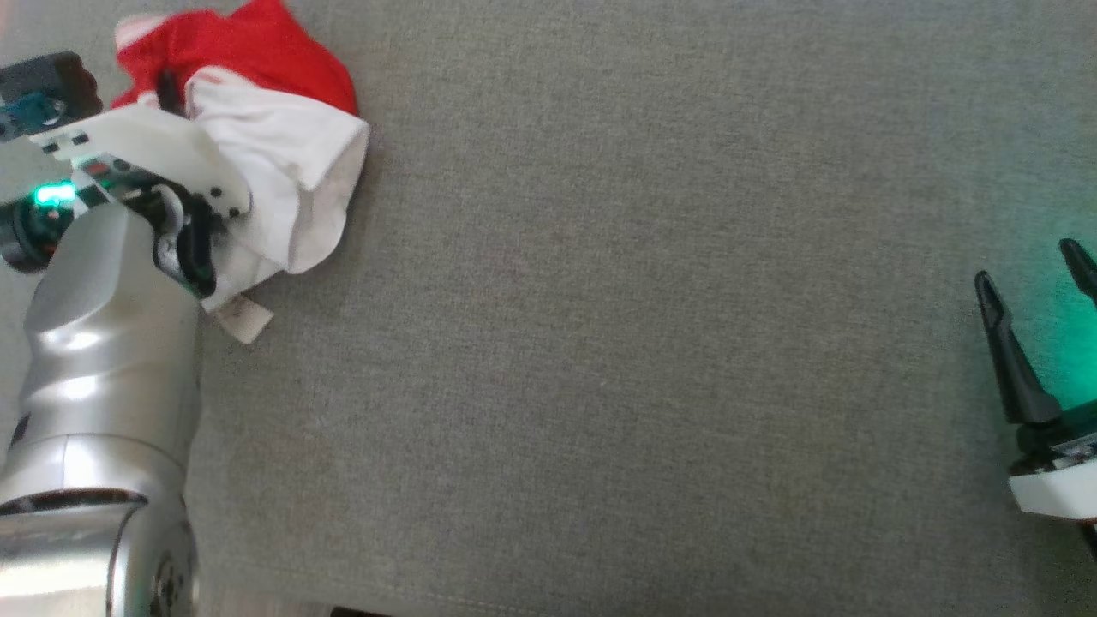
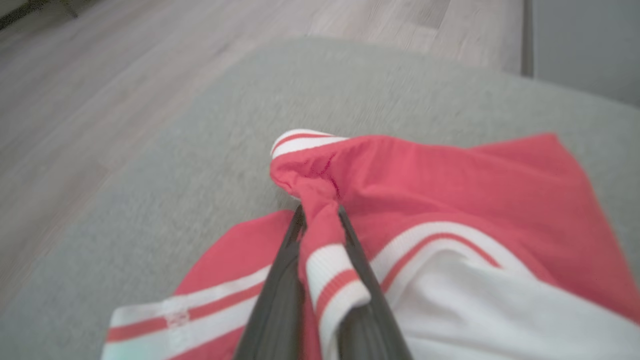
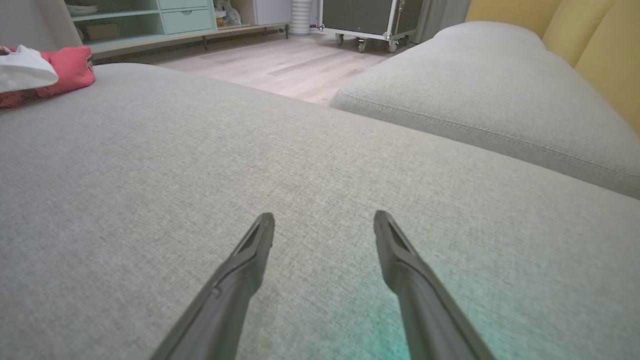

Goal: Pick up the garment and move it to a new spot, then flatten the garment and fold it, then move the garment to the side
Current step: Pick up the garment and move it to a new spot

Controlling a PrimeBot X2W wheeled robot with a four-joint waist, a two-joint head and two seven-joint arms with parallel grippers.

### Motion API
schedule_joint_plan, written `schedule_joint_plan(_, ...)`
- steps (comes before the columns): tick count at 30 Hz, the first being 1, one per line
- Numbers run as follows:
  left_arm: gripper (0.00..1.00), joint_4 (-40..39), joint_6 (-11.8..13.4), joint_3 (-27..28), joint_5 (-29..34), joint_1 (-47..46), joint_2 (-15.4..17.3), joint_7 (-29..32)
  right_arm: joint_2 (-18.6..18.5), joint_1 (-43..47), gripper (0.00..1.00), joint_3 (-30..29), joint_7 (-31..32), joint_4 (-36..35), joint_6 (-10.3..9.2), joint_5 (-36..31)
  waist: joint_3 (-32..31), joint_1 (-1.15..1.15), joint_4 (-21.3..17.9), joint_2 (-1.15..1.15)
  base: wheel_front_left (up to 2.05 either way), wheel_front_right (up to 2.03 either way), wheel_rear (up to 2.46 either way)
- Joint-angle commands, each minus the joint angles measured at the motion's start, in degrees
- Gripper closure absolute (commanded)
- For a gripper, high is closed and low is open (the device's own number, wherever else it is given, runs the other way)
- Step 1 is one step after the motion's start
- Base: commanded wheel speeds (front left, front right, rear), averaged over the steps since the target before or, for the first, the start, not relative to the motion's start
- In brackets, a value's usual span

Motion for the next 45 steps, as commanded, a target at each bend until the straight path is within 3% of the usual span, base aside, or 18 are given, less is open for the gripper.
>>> schedule_joint_plan(1,1.0,-2.33,-0.95,0.53,-0.02,-2.56,3.8,-3.43,0.12,-0.5,0.0,1.07,-0.61,-0.96,-0.04,0.19,-1.82,-0.01,-0.61,0.0,0.0,0.0,0.0)
schedule_joint_plan(4,1.0,-3.39,-2.01,-0.19,0.55,-4.46,5.05,-8.31,2.43,-1.5,0.0,2.99,-0.61,0.59,-0.04,0.25,-5.34,-0.01,-2.21,0.0,0.0,0.0,0.0)
schedule_joint_plan(11,1.0,-6.29,-4.08,-3.83,2.81,-8.55,6.53,-12.45,8.42,-3.43,0.0,6.71,-0.61,3.92,-0.04,0.06,-14.79,-0.01,-7.87,0.0,0.0,0.0,0.0)
schedule_joint_plan(18,1.0,-12.59,-5.46,-9.35,2.98,-12.36,5.49,-11.78,14.3,-2.0,0.0,9.18,-0.61,5.81,-0.04,-0.24,-24.27,-0.01,-17.44,0.0,0.0,0.0,0.0)
schedule_joint_plan(23,1.0,-17.94,-5.56,-15.28,-0.09,-10.8,3.63,-9.37,16.51,-0.13,0.0,9.37,-0.61,6.29,-0.04,-0.34,-27.49,-0.01,-24.81,0.0,0.0,0.0,0.0)
schedule_joint_plan(30,1.0,-26.55,-5.58,-24.54,-7.23,-1.39,0.14,-7.09,18.22,0.28,0.0,8.98,-0.61,5.56,-0.04,-0.23,-25.44,-0.01,-32.12,0.0,0.0,0.0,0.0)
schedule_joint_plan(33,1.0,-28.74,-5.58,-28.27,-7.39,5.25,-0.62,-10.38,19.15,-0.24,0.0,9.65,-0.61,5.4,-0.04,-0.14,-23.25,-0.01,-34.38,0.0,0.0,0.0,0.0)
schedule_joint_plan(41,1.0,-23.48,-3.8,-34.17,-5.8,21.95,-3.91,-17.65,20.96,-3.58,0.0,11.34,-0.61,5.57,-0.04,0.33,-16.64,-0.01,-37.25,0.0,0.0,0.0,0.0)
schedule_joint_plan(42,0.76,-22.9,-3.22,-34.02,-6.2,23.19,-4.35,-17.9,21.0,-3.76,0.0,11.31,-0.61,5.68,-0.04,0.34,-16.49,-0.01,-37.16,0.0,0.0,0.0,0.0)
schedule_joint_plan(43,0.0,-22.83,-2.47,-34.02,-6.24,24.1,-4.7,-18.07,21.02,-3.77,0.0,11.09,-0.61,5.76,-0.04,0.34,-16.47,-0.01,-36.83,0.0,0.0,0.0,0.0)
schedule_joint_plan(45,0.0,-24.72,-1.37,-33.95,-5.96,25.57,-5.18,-18.2,20.93,-3.4,0.0,10.26,-0.61,6.1,-0.04,0.37,-17.13,-0.01,-35.44,0.0,0.0,0.0,0.0)
